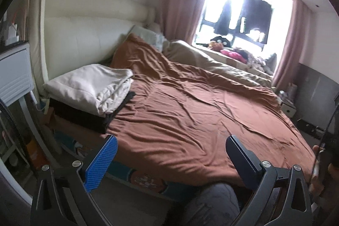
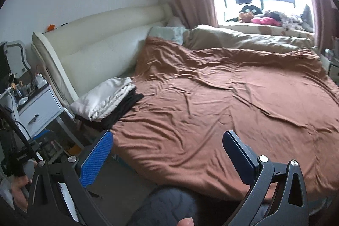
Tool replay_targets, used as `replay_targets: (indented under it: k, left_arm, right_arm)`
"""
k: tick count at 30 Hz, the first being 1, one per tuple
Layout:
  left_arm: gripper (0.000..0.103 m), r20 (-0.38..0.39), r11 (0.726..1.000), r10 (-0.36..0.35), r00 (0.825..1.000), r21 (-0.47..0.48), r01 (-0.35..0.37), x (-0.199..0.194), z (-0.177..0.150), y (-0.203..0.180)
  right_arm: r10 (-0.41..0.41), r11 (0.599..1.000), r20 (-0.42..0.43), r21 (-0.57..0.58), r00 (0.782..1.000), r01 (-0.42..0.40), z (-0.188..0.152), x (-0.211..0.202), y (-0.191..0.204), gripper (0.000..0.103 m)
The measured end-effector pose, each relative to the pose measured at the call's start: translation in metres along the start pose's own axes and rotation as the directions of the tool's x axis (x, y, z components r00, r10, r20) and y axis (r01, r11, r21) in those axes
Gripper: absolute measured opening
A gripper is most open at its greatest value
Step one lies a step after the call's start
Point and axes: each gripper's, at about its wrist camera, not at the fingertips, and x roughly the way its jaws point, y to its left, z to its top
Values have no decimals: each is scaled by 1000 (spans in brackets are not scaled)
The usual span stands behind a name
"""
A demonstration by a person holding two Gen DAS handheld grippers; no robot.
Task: Fold large clothes
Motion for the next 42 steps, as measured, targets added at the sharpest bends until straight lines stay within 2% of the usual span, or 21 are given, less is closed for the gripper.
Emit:
replay_targets:
  k: [2,9,21,29,42]
  left_arm:
    - [102,2,1000,-12,1000,14,12,-11,-6,-8]
    - [102,18,998,-58,998,37,57,-43,-29,-28]
    - [102,38,995,-56,998,87,52,-72,-58,-44]
    - [102,38,992,-80,996,101,75,-79,-79,-54]
    - [102,38,991,-72,997,113,68,-78,-80,-61]
  right_arm:
    - [-33,999,13,-22,999,33,-14,-18,2,103]
    - [-31,999,2,-15,1000,31,-54,-52,0,103]
    - [-43,999,30,7,999,43,-92,-102,-9,103]
    - [-69,998,45,10,997,68,-110,-109,-10,103]
    - [-83,996,50,25,995,82,-113,-110,-15,103]
